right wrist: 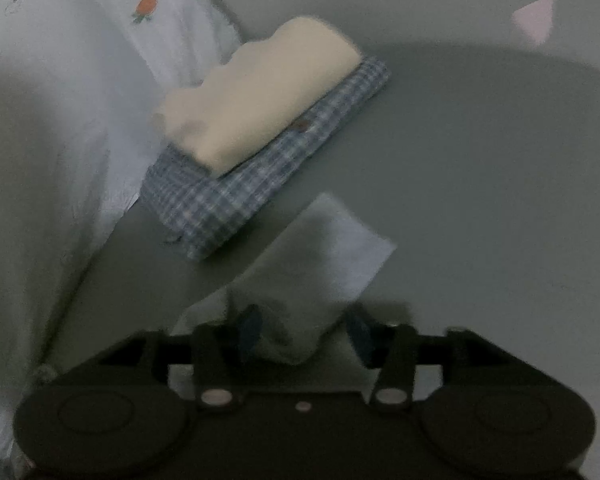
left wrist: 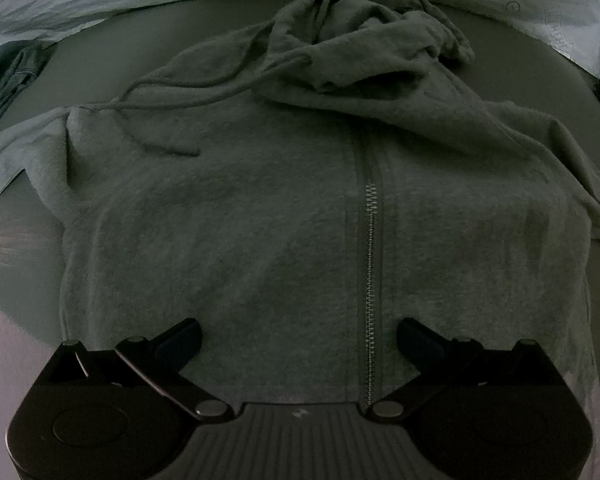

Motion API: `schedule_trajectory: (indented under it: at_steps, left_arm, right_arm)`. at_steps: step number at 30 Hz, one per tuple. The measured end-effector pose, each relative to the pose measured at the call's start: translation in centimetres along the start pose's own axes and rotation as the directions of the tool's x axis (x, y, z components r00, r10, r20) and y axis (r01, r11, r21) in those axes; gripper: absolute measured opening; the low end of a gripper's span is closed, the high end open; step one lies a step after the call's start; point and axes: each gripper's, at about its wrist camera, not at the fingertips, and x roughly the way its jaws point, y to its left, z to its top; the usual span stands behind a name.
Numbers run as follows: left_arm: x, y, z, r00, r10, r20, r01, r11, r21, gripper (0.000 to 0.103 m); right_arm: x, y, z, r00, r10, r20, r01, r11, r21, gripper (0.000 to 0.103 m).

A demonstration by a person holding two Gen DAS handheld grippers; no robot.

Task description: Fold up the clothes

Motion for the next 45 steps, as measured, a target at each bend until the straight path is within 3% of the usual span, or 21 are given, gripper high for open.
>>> schedule_trajectory:
  at_steps: [1,2,4,6,7,9,11,12,14,16,24,27,30,32,35,36,38,41,42,44,45]
  left_arm:
    - [0.0,0.0,0.0,1.000,0.000,0.000,0.000,1.000,-0.001,0.103]
    - [0.0,0.0,0.0,1.000,0.000,0.001,0.000,1.000,0.000,0.103]
    - [0.0,0.0,0.0,1.000,0.000,0.002,0.000,1.000,0.000,0.103]
    - [0.0,0.0,0.0,1.000,0.001,0.003,0.000,1.000,-0.002,0.103]
    - [0.0,0.0,0.0,1.000,0.001,0.004,-0.001,1.000,-0.003,0.103]
    - [0.0,0.0,0.0,1.000,0.003,0.006,-0.003,1.000,-0.006,0.103]
    - [0.1,0.0,-0.1,1.000,0.002,0.009,-0.002,1.000,-0.008,0.103]
    - [0.0,0.0,-0.1,1.000,0.002,0.010,-0.002,1.000,-0.008,0.103]
    - [0.0,0.0,-0.1,1.000,0.000,0.011,0.000,1.000,-0.006,0.103]
    - [0.1,0.1,0.0,1.000,-0.001,0.007,0.001,1.000,-0.005,0.103]
    - [0.2,0.2,0.1,1.000,0.001,-0.002,-0.001,1.000,-0.007,0.103]
    - [0.3,0.2,0.3,1.000,0.001,-0.011,-0.001,1.000,-0.008,0.103]
    - [0.3,0.3,0.4,1.000,0.000,-0.020,0.000,1.000,-0.007,0.103]
    - [0.4,0.3,0.4,1.000,-0.001,-0.022,0.001,1.000,-0.006,0.103]
    - [0.5,0.3,0.5,1.000,-0.001,-0.026,0.000,1.000,-0.006,0.103]
    - [0.5,0.3,0.6,1.000,0.000,-0.028,0.000,1.000,-0.006,0.103]
    - [0.6,0.3,0.6,1.000,0.002,-0.031,-0.002,1.000,-0.009,0.103]
    - [0.6,0.3,0.6,1.000,0.005,-0.028,-0.006,1.000,-0.016,0.103]
    - [0.5,0.2,0.5,1.000,0.006,-0.025,-0.006,1.000,-0.017,0.103]
    - [0.4,0.2,0.4,1.000,0.006,-0.020,-0.007,1.000,-0.018,0.103]
    - [0.4,0.2,0.4,1.000,0.007,-0.020,-0.007,1.000,-0.019,0.103]
  right_arm:
    - [0.0,0.5,0.0,1.000,-0.020,-0.003,0.020,0.999,-0.036,0.011]
    - [0.1,1.0,-0.1,0.999,-0.041,-0.006,0.041,0.996,-0.074,0.005]
    - [-0.7,1.6,0.5,0.997,-0.068,0.037,0.071,0.995,-0.069,0.004]
    - [-3.8,2.4,2.1,0.984,-0.096,0.152,0.108,0.992,-0.071,0.004]
    - [-5.8,3.0,3.0,0.966,-0.125,0.228,0.148,0.985,-0.088,0.004]
    - [-9.9,4.2,4.4,0.908,-0.179,0.380,0.242,0.962,-0.124,0.004]
    - [-13.3,4.5,5.4,0.862,-0.192,0.469,0.289,0.946,-0.144,0.004]
    - [-14.5,4.5,5.8,0.854,-0.184,0.487,0.293,0.943,-0.158,0.004]
    - [-14.7,4.1,6.0,0.859,-0.178,0.479,0.290,0.941,-0.171,0.004]
    - [-13.8,3.7,5.4,0.866,-0.236,0.440,0.348,0.917,-0.193,0.004]
    - [-14.7,2.8,3.1,0.852,-0.354,0.386,0.433,0.891,-0.138,0.004]
    - [-14.8,2.4,4.4,0.860,-0.357,0.365,0.405,0.912,-0.062,0.004]
    - [-13.3,0.8,7.0,0.891,-0.336,0.305,0.315,0.942,0.117,0.005]
    - [-10.5,-0.1,9.3,0.902,-0.337,0.269,0.295,0.937,0.185,0.005]
    - [-4.6,-0.9,12.8,0.897,-0.383,0.222,0.346,0.919,0.189,0.018]
    - [-3.4,-1.3,13.5,0.901,-0.377,0.212,0.338,0.920,0.197,0.029]
    - [-2.7,-1.8,13.8,0.914,-0.347,0.209,0.307,0.931,0.199,0.031]
    - [-4.0,-2.5,11.4,0.907,-0.326,0.267,0.292,0.943,0.162,0.040]
    - [-4.2,-3.0,10.1,0.900,-0.339,0.273,0.309,0.939,0.147,0.048]
    - [-3.8,-4.3,7.7,0.898,-0.367,0.242,0.345,0.930,0.127,0.048]
    - [-3.3,-5.0,6.6,0.908,-0.364,0.208,0.346,0.931,0.120,0.048]
